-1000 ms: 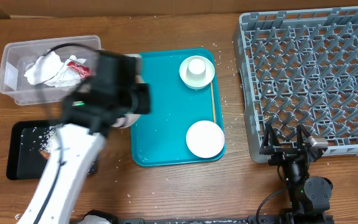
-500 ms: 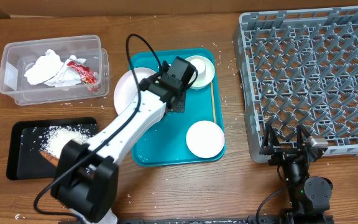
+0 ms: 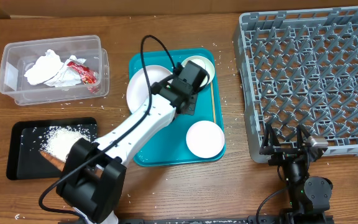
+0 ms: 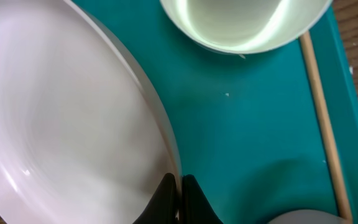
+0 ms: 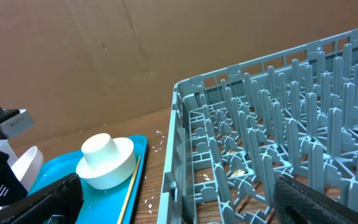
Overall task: Sort waste into correct bins and load items into the dishwasher
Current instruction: 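Carry the emptied plate back and set it on the teal tray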
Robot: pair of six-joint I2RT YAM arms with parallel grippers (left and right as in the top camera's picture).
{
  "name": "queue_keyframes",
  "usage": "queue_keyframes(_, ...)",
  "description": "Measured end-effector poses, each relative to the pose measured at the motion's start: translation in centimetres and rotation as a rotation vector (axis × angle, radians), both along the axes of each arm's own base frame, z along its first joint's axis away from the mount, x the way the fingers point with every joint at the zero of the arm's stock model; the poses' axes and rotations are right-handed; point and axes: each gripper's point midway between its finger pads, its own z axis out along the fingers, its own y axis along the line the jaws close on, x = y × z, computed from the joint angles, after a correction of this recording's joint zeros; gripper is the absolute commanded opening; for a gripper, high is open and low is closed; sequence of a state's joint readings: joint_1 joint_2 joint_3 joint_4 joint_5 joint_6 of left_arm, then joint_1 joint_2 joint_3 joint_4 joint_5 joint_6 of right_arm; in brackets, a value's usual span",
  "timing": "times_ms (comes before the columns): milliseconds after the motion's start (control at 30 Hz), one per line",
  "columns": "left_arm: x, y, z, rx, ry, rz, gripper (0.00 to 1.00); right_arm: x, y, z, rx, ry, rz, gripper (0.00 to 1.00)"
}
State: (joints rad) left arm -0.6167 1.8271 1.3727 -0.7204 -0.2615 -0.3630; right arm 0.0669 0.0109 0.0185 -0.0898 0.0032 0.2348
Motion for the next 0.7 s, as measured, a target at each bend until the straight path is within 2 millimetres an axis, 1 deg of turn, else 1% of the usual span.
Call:
queue_keyframes(200, -0.27, -0.49, -0.01, 0.000, 0.001, -0.018, 0.10, 0.00, -0.01, -0.01, 0.000, 0.000, 0.000, 1.00)
queue_keyframes(267, -0.27, -0.49, -0.01, 0.000, 0.001, -0.019, 0.15, 0.00, -0.01, -0.01, 0.000, 0.000, 0.000, 1.00)
queue_keyframes(300, -0.28, -0.50, -0.01, 0.000, 0.002, -0.019, 0.19, 0.00, 0.00, -0.02, 0.000, 0.001, 0.000, 1.00)
queue_keyframes(333, -0.28, -0.51, -0.01, 0.000, 0.002, -0.020, 0.35, 0.00, -0.01, -0.01, -0.001, 0.000, 0.000, 1.00)
queue_keyframes(367, -0.30, -0.54, -0.02, -0.001, 0.003, -0.023, 0.45, 0.00, -0.01, -0.01, 0.000, 0.000, 0.000, 1.00)
queue_keyframes(567, -0.44, -0.54, -0.10, 0.004, 0.010, -0.036, 0.51, 0.00, -0.01, 0.00, 0.000, 0.000, 0.000, 1.00)
queue_keyframes(700, -0.91, 0.02, -0.32, 0.030, 0.030, -0.032, 0.53, 0.00, 0.00, -0.01, 0.000, 0.000, 0.000, 1.00)
